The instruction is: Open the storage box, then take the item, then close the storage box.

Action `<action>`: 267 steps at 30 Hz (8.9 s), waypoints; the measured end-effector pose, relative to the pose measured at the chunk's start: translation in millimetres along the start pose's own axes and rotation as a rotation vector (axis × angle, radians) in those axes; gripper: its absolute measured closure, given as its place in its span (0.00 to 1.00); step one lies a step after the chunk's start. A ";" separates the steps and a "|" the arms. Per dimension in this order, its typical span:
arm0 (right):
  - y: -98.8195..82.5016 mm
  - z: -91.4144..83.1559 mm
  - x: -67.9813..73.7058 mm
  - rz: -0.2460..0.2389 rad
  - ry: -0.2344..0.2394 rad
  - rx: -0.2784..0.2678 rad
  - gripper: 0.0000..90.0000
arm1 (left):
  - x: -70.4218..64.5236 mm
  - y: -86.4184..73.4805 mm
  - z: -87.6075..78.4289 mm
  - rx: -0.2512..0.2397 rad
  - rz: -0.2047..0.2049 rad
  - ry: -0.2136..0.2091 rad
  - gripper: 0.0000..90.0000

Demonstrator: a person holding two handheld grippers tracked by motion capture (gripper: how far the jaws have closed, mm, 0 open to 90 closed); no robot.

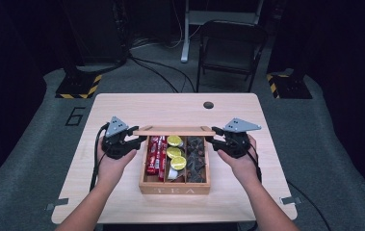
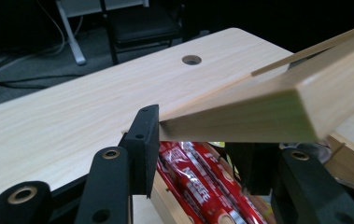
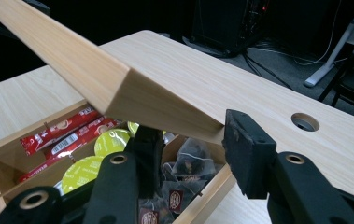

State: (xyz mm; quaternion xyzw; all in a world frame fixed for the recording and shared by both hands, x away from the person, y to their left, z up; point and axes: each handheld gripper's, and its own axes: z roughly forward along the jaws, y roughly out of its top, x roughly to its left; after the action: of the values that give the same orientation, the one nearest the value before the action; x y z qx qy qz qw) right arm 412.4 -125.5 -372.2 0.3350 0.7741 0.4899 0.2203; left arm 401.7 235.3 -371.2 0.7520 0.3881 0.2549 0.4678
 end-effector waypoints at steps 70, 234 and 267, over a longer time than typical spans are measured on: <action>-3.4 37.7 -27.5 0.054 0.007 -0.011 0.61 | 9.6 -19.4 15.4 -0.004 -0.162 -0.021 0.64; -4.7 37.0 -27.2 0.053 0.008 -0.011 0.61 | 83.0 -157.5 8.6 0.345 -0.371 0.274 0.89; -5.6 36.8 -26.8 0.053 0.013 -0.011 0.61 | 71.7 -141.8 3.4 0.280 -0.321 0.257 0.54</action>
State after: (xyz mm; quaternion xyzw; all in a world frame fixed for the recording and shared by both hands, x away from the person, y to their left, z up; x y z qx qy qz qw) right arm 453.5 -124.4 -392.5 0.3513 0.7636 0.5018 0.2041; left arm 396.0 329.5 -499.0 0.6995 0.5905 0.2148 0.3405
